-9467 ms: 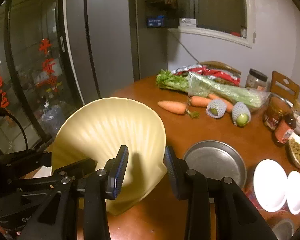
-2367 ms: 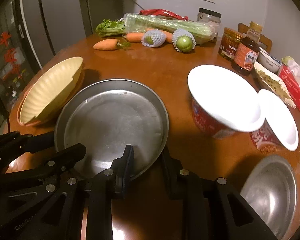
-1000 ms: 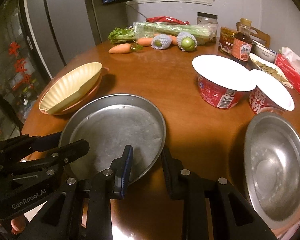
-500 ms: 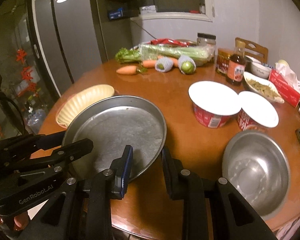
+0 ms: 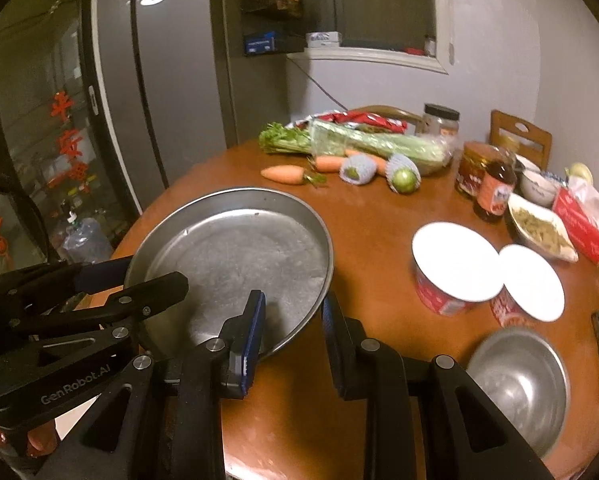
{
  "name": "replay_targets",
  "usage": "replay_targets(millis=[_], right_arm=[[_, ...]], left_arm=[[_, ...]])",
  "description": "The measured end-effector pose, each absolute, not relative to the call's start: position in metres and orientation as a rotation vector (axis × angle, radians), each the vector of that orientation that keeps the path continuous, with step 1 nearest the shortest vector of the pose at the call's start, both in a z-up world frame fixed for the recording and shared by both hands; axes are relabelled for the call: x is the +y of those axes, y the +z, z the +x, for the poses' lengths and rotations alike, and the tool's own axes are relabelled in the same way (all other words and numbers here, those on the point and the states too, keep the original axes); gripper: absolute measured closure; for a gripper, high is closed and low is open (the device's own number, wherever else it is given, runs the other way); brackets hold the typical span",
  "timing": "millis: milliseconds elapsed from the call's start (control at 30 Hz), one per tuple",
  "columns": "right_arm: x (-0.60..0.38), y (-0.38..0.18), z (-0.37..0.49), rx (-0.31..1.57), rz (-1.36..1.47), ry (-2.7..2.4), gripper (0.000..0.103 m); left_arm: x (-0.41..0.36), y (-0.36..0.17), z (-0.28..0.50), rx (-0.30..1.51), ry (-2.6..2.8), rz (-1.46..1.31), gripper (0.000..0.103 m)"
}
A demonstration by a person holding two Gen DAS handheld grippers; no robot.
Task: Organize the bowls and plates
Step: 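Grasp the metal tray rim with the left tool and lift it, then carry the metal tray with the left tool over the stacked plates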
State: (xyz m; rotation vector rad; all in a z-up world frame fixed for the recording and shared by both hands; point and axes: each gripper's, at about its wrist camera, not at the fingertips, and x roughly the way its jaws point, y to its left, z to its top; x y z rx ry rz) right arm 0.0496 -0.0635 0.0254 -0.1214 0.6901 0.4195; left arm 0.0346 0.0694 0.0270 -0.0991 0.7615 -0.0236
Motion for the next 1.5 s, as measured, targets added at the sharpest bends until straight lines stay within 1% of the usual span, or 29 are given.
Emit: replay_targets(millis=[500,700,1100,1500], right_arm=[[0.005,0.033,0.089,0.669,-0.175,0.497,0.073],[0.029,0.023,0.113,0.691,-0.18,0.525,0.073],[0.037,-0.017,0.14,0.763,-0.191,0.504,0.073],[0.04,-0.03,0.142,0.759,-0.204,0.508,0.073]], left_arm=[[0.13,0.028,0.065,0.761,0.061,-0.111,0.061],[0.149,0.019,0.083,0.774,0.107,-0.101,0.061],[0.149,-0.021,0.101,0.844,0.099,-0.113,0.061],[0.145,-0.028,0.1,0.838,0.125,-0.08,0.061]])
